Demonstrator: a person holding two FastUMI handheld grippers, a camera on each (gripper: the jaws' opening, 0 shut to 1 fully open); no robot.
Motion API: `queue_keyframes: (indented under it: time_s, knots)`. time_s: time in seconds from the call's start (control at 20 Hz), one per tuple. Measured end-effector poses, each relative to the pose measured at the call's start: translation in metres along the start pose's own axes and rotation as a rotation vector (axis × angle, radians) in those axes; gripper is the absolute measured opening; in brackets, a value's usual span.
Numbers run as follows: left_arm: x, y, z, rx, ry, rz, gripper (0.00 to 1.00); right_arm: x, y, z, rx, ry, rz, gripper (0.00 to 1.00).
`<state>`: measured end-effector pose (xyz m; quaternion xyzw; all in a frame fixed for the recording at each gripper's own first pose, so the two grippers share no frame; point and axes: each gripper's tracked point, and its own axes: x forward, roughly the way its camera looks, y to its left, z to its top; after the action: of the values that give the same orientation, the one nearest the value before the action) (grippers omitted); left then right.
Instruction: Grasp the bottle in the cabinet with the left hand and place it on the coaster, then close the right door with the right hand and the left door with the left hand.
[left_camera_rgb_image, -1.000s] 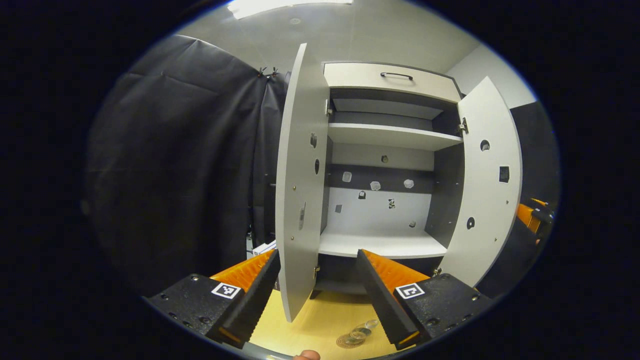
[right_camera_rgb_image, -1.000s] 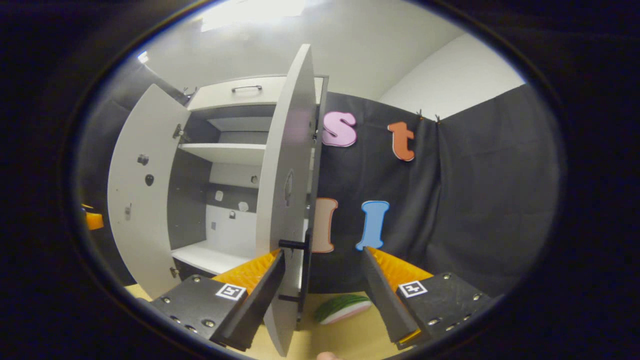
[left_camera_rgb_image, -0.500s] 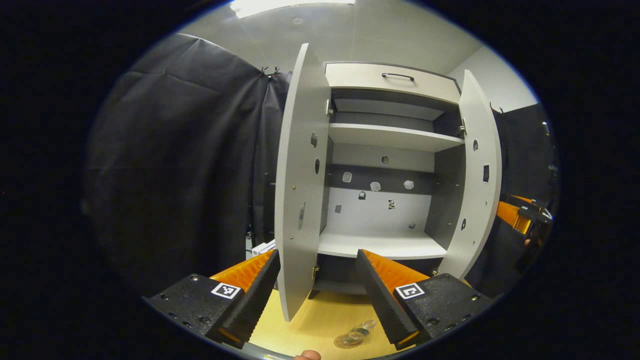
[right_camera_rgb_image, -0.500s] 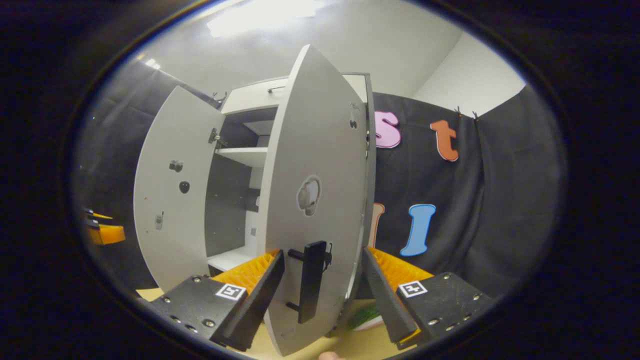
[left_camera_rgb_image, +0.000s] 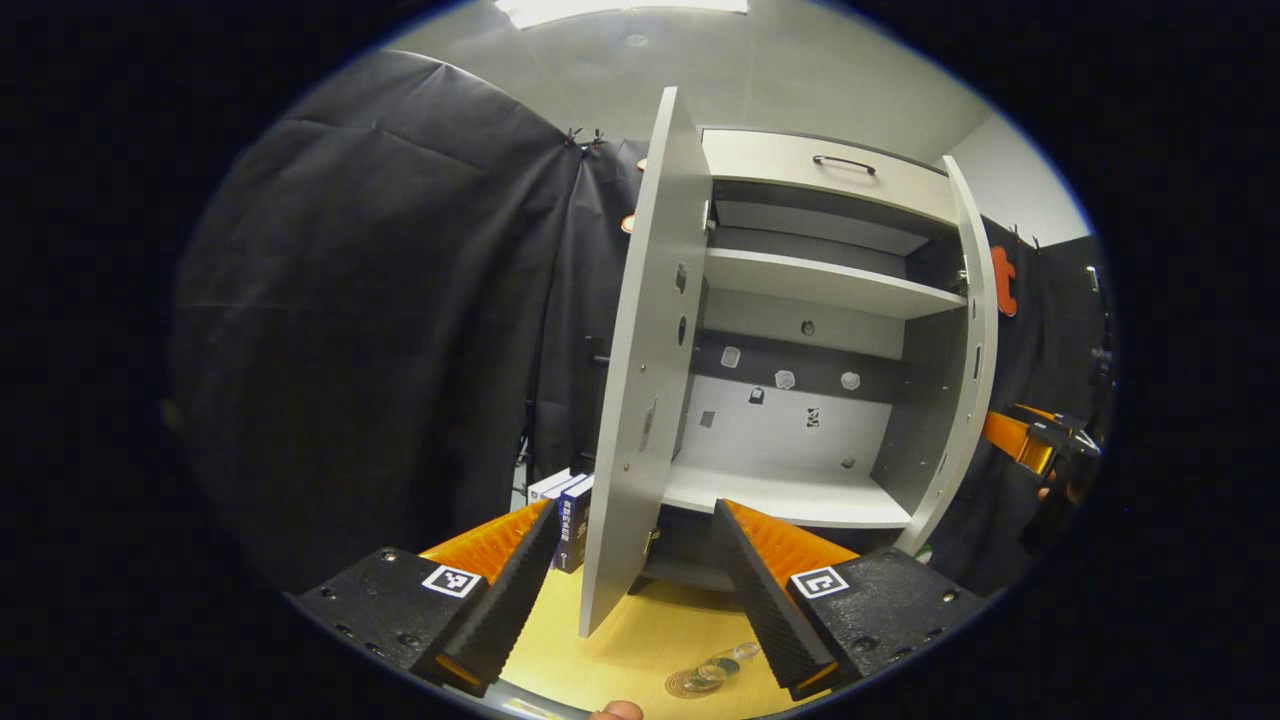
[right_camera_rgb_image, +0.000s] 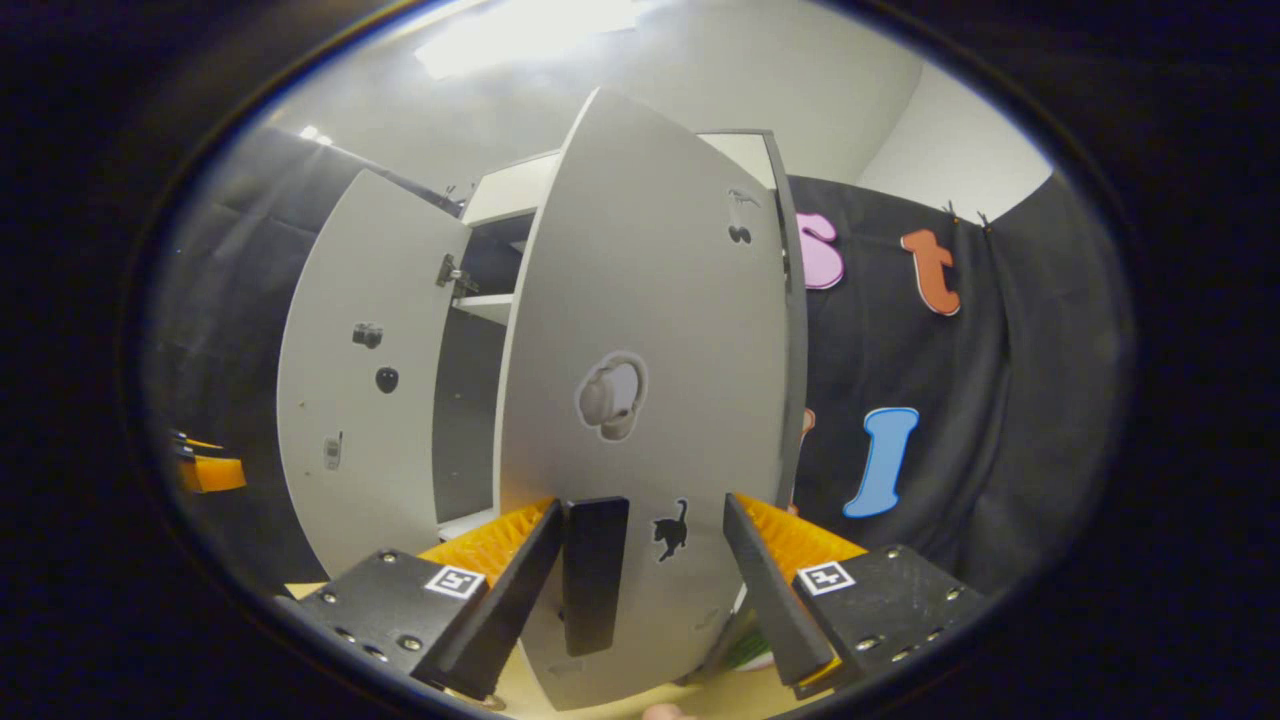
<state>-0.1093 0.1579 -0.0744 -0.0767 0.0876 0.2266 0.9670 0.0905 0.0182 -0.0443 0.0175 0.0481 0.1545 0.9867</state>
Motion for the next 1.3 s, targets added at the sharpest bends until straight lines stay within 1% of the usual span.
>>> queue_keyframes:
  time_s: [0.1, 0.15, 0.2, 0.25, 0.45, 0.6, 0.65, 0.7, 0.85, 0.9, 1.1, 1.15, 1.2, 1.25, 1.3]
  knots:
    - [0.000, 0.002, -0.003, 0.000, 0.003, 0.009, 0.97, 0.008, 0.005, -0.003, 0.030, 0.008, 0.022, 0.98]
    - [-0.001, 0.003, -0.004, 0.001, 0.006, 0.011, 0.94, 0.012, 0.008, -0.004, 0.049, 0.012, 0.033, 0.98]
    - [-0.002, 0.004, -0.004, 0.003, 0.008, 0.014, 0.94, 0.016, 0.010, -0.005, 0.070, 0.018, 0.043, 0.98]
    - [-0.003, 0.006, -0.004, 0.006, 0.007, 0.019, 0.97, 0.020, 0.014, -0.007, 0.090, 0.026, 0.056, 0.98]
    - [-0.004, 0.014, -0.002, 0.023, 0.003, 0.049, 0.97, 0.037, 0.026, -0.009, 0.132, 0.031, 0.090, 0.98]
    - [-0.010, 0.027, -0.002, 0.036, 0.004, 0.075, 0.97, 0.048, 0.034, -0.011, 0.137, 0.025, 0.088, 0.97]
    - [-0.015, 0.035, -0.004, 0.038, 0.005, 0.086, 0.93, 0.053, 0.037, -0.012, 0.139, 0.025, 0.086, 0.97]
    - [-0.018, 0.038, -0.004, 0.038, 0.004, 0.098, 0.97, 0.058, 0.039, -0.012, 0.142, 0.024, 0.083, 0.97]
    - [-0.023, 0.045, -0.005, 0.028, 0.004, 0.120, 0.97, 0.064, 0.044, -0.014, 0.157, 0.020, 0.074, 0.97]
    - [-0.023, 0.047, -0.006, 0.025, 0.005, 0.127, 0.93, 0.067, 0.047, -0.016, 0.163, 0.021, 0.072, 0.98]
    - [-0.025, 0.057, -0.009, 0.028, 0.009, 0.155, 0.94, 0.087, 0.056, -0.018, 0.177, 0.030, 0.064, 0.98]
    - [-0.025, 0.059, -0.008, 0.025, 0.006, 0.161, 0.97, 0.092, 0.057, -0.018, 0.180, 0.031, 0.062, 0.98]
    - [-0.025, 0.062, -0.009, 0.020, 0.006, 0.167, 0.94, 0.095, 0.059, -0.020, 0.184, 0.032, 0.060, 0.97]
    - [-0.025, 0.065, -0.010, 0.013, 0.006, 0.172, 0.97, 0.099, 0.060, -0.020, 0.192, 0.033, 0.057, 0.98]
    - [-0.026, 0.067, -0.011, 0.006, 0.007, 0.175, 0.94, 0.102, 0.062, -0.022, 0.201, 0.035, 0.051, 0.98]
